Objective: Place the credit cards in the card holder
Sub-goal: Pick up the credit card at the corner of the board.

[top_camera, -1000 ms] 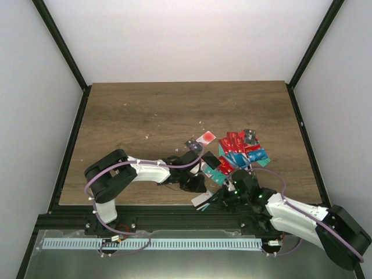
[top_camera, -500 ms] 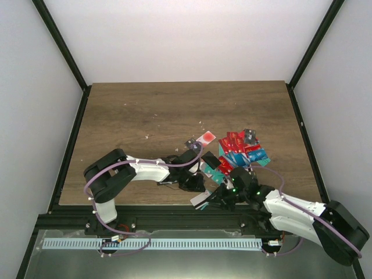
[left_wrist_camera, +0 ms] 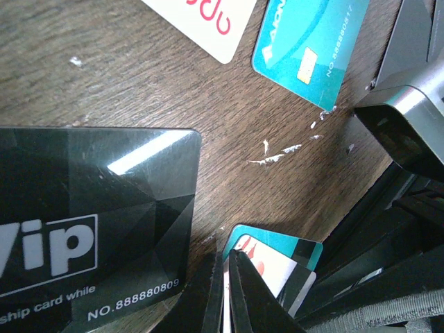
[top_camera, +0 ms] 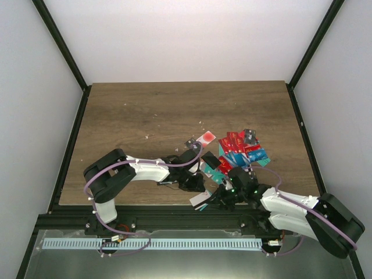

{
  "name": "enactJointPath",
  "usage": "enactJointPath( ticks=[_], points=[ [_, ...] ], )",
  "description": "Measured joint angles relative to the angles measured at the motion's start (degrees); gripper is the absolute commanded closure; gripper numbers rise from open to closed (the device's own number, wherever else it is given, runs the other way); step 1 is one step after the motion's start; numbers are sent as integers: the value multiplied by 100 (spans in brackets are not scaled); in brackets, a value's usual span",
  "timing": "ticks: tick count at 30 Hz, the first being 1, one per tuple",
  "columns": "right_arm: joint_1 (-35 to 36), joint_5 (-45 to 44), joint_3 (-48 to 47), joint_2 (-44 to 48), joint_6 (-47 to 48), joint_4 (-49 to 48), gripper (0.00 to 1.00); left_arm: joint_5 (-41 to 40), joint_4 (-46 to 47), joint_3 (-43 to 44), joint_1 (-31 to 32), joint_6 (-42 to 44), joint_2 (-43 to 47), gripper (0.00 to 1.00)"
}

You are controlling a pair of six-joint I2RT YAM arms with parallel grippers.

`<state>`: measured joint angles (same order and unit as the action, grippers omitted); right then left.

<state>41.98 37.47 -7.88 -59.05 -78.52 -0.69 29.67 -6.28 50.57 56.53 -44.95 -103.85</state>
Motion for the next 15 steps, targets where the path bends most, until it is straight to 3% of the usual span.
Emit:
enactJointPath(
  ticks=[15],
  points=[
    [7,-26,-293,2,140,-105,99,2,-85,0,-2,-107,177,94]
  ],
)
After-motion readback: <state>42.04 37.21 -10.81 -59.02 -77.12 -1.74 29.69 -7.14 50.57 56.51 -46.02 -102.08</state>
